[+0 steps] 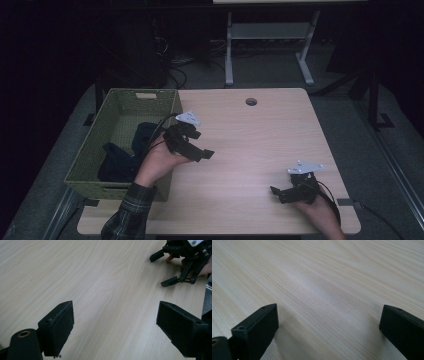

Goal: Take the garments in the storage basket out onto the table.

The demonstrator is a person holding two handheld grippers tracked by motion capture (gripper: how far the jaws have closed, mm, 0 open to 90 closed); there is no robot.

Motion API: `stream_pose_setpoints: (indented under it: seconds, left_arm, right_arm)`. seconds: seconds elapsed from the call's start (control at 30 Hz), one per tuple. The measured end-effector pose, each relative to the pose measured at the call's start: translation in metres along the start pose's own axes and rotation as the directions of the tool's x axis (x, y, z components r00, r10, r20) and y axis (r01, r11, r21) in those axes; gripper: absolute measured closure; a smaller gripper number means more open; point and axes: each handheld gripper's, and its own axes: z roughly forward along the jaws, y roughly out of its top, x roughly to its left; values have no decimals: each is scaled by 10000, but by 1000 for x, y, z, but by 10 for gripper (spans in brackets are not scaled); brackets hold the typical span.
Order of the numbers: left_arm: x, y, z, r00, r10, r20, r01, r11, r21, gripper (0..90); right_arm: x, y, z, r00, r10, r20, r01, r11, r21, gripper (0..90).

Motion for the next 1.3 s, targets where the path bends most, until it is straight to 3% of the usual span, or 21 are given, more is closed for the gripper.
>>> stream_pose_setpoints:
  seconds: [0.5, 1.0, 1.3]
  left_arm:
    - [11, -8, -28, 9988, 96, -473, -84, 9996, 252, 146]
    - [21, -19, -52, 9955, -179, -929, 195, 9997, 158, 147]
    - [29, -28, -66, 9904, -372, -1332, 404, 9990, 208, 147]
  right_arm:
    - [0, 0, 0, 10000, -5, 1, 5, 10000, 18, 19]
    - [0, 0, 0, 10000, -36, 23, 36, 10000, -16, 19]
    - [0, 0, 0, 10000, -37, 20, 37, 10000, -17, 19]
